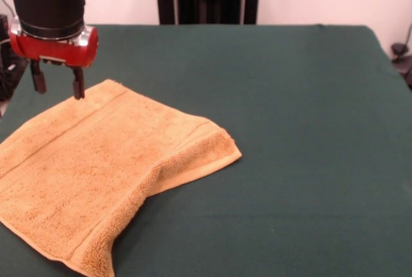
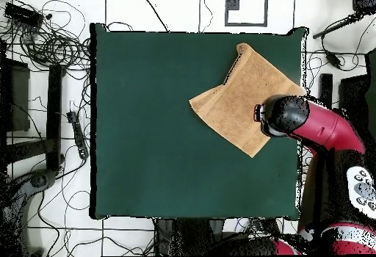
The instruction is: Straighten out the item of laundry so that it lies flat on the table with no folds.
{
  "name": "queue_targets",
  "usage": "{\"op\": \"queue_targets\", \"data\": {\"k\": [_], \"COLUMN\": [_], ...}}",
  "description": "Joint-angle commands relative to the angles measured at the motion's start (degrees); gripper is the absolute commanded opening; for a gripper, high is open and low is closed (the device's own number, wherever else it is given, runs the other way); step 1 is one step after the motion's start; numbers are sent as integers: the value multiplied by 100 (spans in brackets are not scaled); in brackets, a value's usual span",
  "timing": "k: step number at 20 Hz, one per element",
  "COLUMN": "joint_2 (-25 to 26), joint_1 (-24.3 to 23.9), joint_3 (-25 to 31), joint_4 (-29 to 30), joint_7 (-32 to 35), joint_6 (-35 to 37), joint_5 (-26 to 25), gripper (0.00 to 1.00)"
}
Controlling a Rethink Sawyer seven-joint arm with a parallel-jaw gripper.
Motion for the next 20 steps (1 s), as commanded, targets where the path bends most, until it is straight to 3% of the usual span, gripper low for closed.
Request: {"op": "queue_targets", "data": {"k": [1,20], "joint_2": [400,677], "joint_1": [302,799], "joint_3": [596,504], "joint_4": [221,396], "joint_7": [490,1309], "joint_6": [129,-334], "joint_5": [-10,323], "gripper": [100,100]}}
